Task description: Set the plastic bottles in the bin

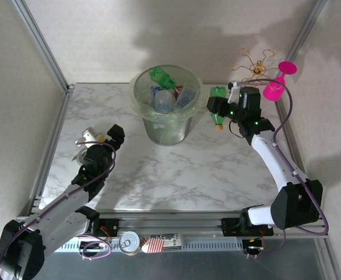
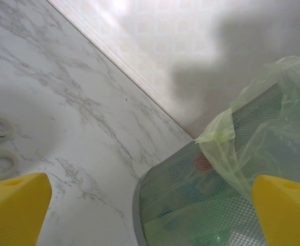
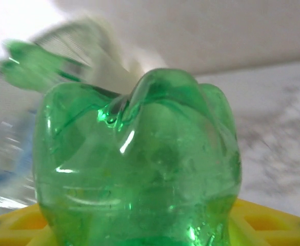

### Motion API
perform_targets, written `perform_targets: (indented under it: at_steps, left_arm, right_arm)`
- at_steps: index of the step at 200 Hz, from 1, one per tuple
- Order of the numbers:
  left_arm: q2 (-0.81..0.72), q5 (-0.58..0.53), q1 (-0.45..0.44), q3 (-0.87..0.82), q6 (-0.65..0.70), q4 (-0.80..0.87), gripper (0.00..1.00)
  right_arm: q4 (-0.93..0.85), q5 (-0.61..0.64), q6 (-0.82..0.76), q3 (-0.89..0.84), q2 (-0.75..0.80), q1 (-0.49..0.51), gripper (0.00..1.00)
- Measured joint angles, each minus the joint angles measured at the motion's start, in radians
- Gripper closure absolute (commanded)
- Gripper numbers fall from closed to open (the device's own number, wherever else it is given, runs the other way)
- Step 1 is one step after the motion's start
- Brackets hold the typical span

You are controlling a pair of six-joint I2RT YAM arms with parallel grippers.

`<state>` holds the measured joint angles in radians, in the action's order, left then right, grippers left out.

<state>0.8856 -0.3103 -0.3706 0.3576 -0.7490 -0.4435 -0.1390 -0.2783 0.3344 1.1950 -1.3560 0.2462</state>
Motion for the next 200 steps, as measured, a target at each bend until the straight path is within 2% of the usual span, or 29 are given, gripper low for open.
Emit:
perform_targets:
  at_steps: [36, 96, 148, 180, 200]
  left_arm:
    - [0.002, 0.038, 0.021, -0.001, -0.018, 0.0, 0.0]
    - [-0.023, 0.071, 0.027, -0.001, -0.022, 0.037, 0.0]
    - [-0.074, 0.072, 0.03, -0.001, -0.022, 0.075, 0.0]
    - [-0.079, 0.072, 0.032, -0.001, -0.022, 0.087, 0.0]
    - [-0.079, 0.072, 0.032, -0.001, -0.022, 0.09, 0.0]
  right_arm:
    - [0.029, -0.038, 0.002, 0.223, -0.074, 0.087, 0.53]
    - [-0.025, 0.021, -0.069, 0.63, -0.386, 0.199, 0.53]
    - [-0.157, 0.108, -0.118, 0.817, -0.584, 0.248, 0.51]
    - [-0.196, 0.138, -0.127, 0.845, -0.616, 0.27, 0.4]
    - [-0.205, 0.158, -0.135, 0.858, -0.616, 0.276, 0.24]
